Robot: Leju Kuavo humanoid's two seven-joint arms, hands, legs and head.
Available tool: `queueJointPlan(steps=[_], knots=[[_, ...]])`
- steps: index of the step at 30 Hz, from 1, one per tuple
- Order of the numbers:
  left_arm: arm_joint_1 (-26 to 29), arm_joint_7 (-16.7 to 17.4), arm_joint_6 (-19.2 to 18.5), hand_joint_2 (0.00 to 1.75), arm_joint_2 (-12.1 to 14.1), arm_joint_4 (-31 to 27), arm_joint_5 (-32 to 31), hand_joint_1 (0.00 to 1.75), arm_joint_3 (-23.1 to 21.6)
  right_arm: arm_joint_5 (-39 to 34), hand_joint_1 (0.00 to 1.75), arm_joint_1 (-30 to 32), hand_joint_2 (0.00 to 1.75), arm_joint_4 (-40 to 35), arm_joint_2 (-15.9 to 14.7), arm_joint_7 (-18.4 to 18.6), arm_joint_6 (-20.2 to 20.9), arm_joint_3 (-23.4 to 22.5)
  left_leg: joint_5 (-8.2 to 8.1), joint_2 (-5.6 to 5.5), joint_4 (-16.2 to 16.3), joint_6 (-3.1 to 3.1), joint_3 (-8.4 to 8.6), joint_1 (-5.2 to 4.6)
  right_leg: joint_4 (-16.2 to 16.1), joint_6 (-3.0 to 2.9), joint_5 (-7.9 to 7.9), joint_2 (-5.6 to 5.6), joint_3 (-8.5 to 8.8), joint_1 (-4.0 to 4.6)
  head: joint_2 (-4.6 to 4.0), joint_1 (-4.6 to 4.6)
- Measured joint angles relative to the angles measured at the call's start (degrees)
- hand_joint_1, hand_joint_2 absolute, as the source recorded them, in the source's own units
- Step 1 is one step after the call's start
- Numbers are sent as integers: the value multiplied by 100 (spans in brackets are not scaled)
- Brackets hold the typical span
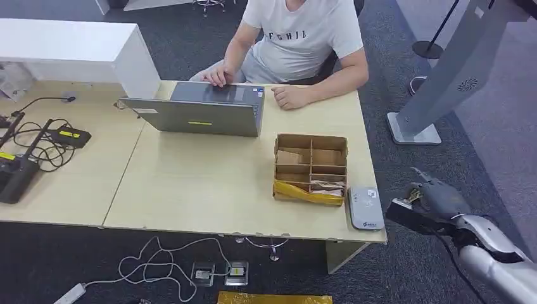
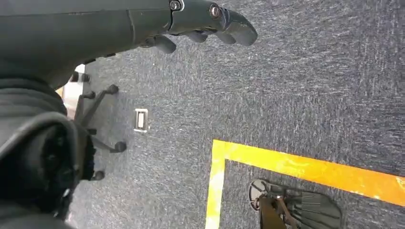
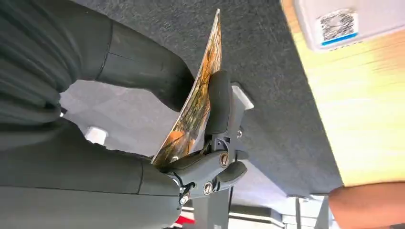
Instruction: Pass the card to the sensor for recognition and then transmit it.
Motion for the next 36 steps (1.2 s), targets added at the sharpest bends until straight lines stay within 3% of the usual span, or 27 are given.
queueJointPlan(steps=[5, 36], knots=[[-43, 44, -24, 0, -11, 0, -55, 0, 0, 175, 175, -127, 175, 225, 264, -262, 0, 142, 1, 0, 0, -1, -1, 1, 0, 0, 0, -1, 0, 1, 0, 0], [-83, 175, -7, 0, -26, 0, -79, 0, 0, -13, 175, -678, 175, 1270, 1108, -605, 72, 404, 2, -1, 0, -2, -2, 2, 1, 0, 0, 1, -2, 2, 0, 2]])
